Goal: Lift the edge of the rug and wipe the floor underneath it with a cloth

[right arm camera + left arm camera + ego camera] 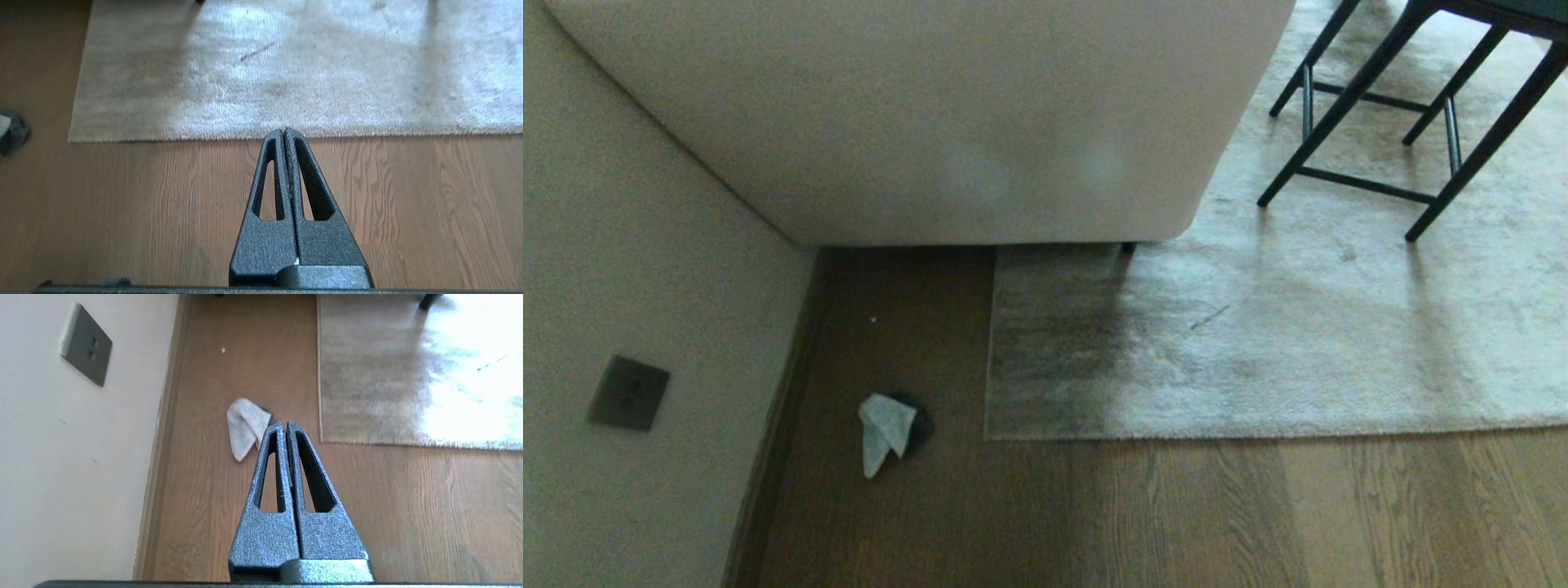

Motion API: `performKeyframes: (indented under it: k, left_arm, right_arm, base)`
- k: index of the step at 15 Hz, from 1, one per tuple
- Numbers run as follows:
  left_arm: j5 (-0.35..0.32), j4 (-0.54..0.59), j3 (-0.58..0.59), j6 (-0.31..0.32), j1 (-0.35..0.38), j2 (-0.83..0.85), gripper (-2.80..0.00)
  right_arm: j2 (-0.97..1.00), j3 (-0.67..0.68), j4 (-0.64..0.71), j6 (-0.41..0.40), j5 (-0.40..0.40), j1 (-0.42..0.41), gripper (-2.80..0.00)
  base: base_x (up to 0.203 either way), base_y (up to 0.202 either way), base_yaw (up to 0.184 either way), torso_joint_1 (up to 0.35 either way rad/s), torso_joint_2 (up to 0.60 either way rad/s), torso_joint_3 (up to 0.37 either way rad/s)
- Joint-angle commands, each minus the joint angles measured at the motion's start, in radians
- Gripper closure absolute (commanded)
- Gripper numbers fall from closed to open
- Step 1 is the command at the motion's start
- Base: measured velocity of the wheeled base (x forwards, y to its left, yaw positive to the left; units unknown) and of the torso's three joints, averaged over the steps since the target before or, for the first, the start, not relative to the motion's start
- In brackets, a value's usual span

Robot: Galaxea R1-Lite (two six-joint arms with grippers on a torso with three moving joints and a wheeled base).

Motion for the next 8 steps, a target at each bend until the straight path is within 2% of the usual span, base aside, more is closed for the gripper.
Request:
performKeyframes:
  k: [1, 8]
  left_arm:
    - [0.000, -0.001, 0.000, -0.001, 0.000, 0.000, 0.00]
    - [0.000, -0.001, 0.000, -0.001, 0.000, 0.000, 0.00]
  right_arm:
    - [0.001, 0.000, 0.000, 0.000, 0.000, 0.000, 0.00]
    - [0.001, 0.000, 0.000, 0.000, 0.000, 0.000, 0.00]
  base:
    - [0.000, 0.000, 0.000, -0.006, 0.00, 0.194]
    - [0.000, 0.000, 0.000, 0.002, 0.00, 0.201]
